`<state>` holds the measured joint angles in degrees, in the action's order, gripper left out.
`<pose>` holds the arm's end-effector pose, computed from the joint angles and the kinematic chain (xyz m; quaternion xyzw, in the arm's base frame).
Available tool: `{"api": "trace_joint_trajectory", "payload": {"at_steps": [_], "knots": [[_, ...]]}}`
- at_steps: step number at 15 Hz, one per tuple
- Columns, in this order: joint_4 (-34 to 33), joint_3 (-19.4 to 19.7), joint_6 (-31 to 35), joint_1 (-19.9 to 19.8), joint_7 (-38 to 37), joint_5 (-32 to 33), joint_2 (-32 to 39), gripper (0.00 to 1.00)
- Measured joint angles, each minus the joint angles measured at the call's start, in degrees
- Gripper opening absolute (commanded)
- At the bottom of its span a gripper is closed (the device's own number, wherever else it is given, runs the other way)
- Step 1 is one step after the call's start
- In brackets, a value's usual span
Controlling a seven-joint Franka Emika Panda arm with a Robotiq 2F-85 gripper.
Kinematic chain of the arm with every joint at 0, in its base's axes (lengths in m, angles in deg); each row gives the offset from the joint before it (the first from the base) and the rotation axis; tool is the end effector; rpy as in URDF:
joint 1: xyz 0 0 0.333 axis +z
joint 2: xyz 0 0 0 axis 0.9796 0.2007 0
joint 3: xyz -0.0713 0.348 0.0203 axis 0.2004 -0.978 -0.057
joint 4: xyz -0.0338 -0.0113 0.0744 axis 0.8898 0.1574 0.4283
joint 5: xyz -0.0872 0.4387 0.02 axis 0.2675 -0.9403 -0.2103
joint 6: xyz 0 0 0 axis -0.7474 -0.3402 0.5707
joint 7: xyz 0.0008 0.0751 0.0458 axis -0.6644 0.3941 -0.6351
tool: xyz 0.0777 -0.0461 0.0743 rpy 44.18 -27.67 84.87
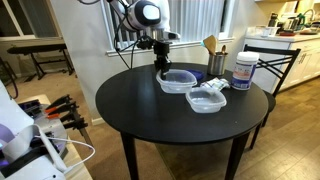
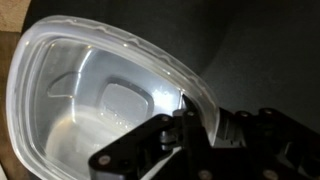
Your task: Stack the lunchboxes
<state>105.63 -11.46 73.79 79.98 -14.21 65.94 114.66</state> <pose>0.6347 -0.1384 0.1906 0.9860 -0.1430 -0.0326 0.0791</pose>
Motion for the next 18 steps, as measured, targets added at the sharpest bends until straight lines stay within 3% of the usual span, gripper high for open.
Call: {"api": "trace_joint_trajectory", "payload": {"at_steps": [4,9,13,18], "knots": [[2.75,1.0,0.54,-0.83,-1.41,2.59,-4.44,0.01],[2.38,-0.44,6.69,-5.61,1.74,2.51,-4.57,0.01],[-0.82,-2.45,7.07,-9.06,5.05,1.86,-3.65,0.01],[-8.59,-5.36,4.64,-10.4,8.11,1.58,0.66,0.01]]}}
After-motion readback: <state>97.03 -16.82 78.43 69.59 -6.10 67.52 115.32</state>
